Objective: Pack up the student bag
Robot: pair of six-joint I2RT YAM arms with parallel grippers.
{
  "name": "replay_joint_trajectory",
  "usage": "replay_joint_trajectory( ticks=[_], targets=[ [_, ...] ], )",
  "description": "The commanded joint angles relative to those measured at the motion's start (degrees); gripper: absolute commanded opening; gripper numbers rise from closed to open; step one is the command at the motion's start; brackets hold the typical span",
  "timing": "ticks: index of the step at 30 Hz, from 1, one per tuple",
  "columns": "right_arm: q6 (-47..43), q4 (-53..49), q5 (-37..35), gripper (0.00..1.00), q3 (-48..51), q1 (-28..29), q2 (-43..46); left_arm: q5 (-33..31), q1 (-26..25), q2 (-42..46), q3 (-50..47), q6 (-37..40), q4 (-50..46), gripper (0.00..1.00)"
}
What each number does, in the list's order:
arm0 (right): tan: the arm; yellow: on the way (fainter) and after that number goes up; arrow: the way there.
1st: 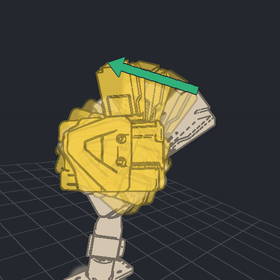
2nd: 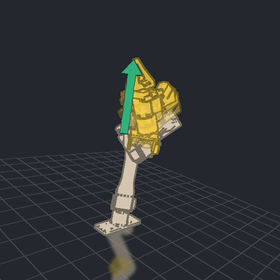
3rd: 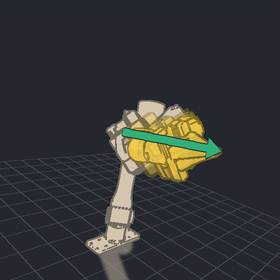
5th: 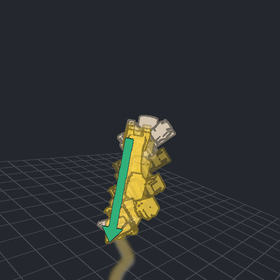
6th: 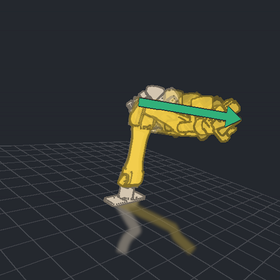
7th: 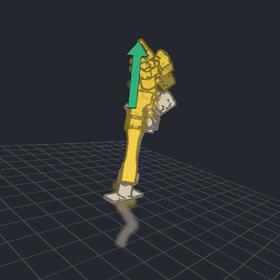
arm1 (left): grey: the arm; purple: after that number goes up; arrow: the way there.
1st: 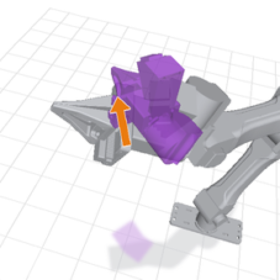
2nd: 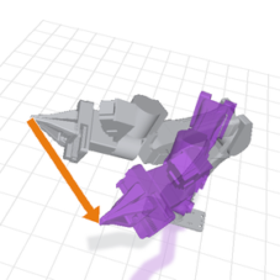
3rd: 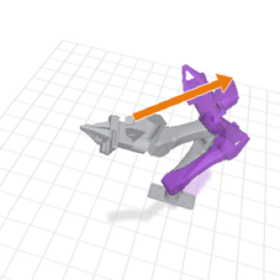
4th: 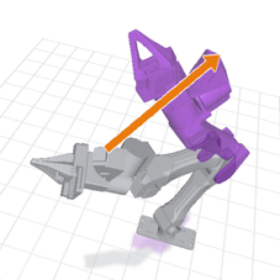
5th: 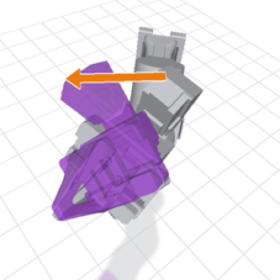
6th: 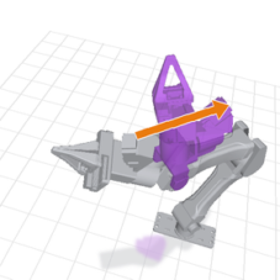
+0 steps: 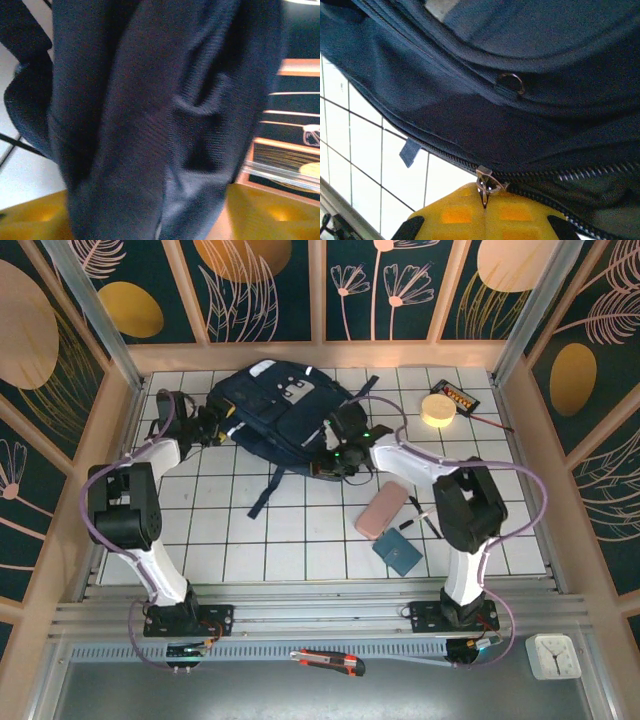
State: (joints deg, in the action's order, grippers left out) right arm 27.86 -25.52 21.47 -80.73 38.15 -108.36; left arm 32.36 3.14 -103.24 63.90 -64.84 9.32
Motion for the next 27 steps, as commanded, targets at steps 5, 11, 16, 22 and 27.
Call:
replay_joint_trajectory(
  ticks=[5, 11, 16, 22, 27],
  targets=[
    [0.87, -2.16, 3.43, 0.0, -10.08, 3.35, -6.18, -1.38, -2.55, 17.46, -19.04, -5.33, 5.56, 0.9],
    [0.01, -1.99, 5.18, 0.0, -11.27, 4.46, -7.37, -4.66, -12.41, 22.48, -28.17, -16.04, 13.76, 0.98],
    [-0.35, -2.34, 5.29, 0.0, -11.91, 5.38, -7.6, -7.2, -16.64, 21.4, -32.4, -23.05, 19.46, 0.99],
    [0.18, -1.58, 4.73, 0.0, -10.79, 5.99, -6.53, -6.05, -16.71, 17.46, -32.93, -28.3, 21.12, 0.99],
    [0.66, -1.38, 4.3, 0.0, -10.92, 7.0, -6.58, -5.57, -17.45, 12.68, -32.08, -31.93, 26.0, 0.97]
  ],
)
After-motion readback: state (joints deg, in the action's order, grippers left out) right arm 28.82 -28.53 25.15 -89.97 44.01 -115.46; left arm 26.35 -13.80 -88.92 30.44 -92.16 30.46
